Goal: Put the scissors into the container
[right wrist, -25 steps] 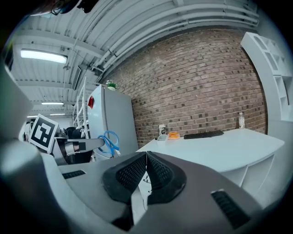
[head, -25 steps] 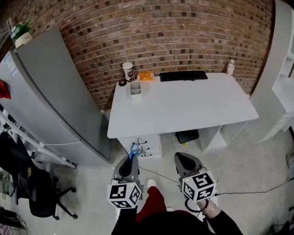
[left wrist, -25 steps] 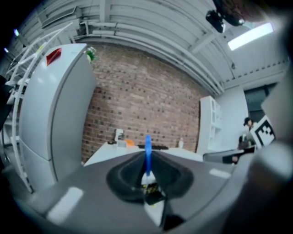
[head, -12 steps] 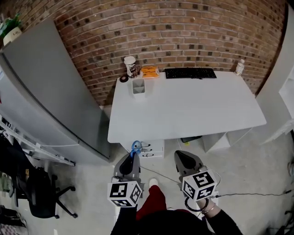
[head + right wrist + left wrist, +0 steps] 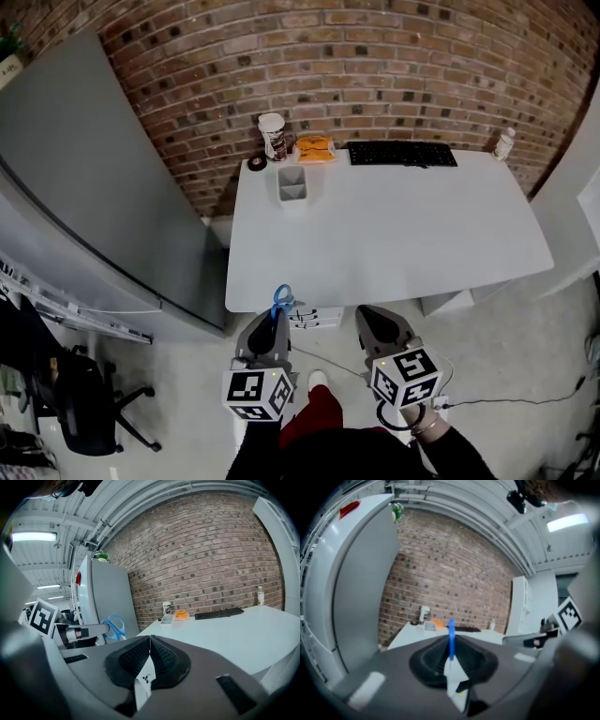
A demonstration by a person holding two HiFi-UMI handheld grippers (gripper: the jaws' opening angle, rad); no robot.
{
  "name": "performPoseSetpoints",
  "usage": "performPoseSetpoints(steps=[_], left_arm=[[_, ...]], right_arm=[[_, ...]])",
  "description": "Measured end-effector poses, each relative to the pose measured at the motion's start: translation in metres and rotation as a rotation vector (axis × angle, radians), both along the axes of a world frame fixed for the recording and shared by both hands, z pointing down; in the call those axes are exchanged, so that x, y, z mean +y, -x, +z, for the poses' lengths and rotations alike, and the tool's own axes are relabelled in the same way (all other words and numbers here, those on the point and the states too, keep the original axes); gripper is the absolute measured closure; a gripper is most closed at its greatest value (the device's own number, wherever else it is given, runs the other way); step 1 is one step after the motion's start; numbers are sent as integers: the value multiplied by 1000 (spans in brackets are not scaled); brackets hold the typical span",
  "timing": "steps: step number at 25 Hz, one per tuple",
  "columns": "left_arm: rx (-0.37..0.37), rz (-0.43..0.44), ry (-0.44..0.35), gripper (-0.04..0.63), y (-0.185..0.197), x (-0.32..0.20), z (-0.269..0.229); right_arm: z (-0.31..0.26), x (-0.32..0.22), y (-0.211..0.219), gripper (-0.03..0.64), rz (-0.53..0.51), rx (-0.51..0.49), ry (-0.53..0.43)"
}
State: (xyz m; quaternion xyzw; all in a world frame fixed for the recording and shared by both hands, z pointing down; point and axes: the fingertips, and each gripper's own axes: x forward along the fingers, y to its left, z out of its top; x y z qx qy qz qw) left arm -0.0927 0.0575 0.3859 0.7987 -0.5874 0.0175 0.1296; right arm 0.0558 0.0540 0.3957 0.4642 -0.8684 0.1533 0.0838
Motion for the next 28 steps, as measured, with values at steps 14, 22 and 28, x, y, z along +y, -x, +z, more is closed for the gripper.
performPoseSetpoints(steps=[14, 22, 28], left_arm=[[31, 39, 1, 566, 36, -68, 3], [47, 60, 1, 566, 49, -89, 4], [47, 66, -7, 566, 54, -96, -1]], right_arm=[[3, -69, 35, 607, 43, 16, 18], [7, -88, 48, 607, 64, 28, 34], [6, -95, 52, 607, 67, 33, 37]])
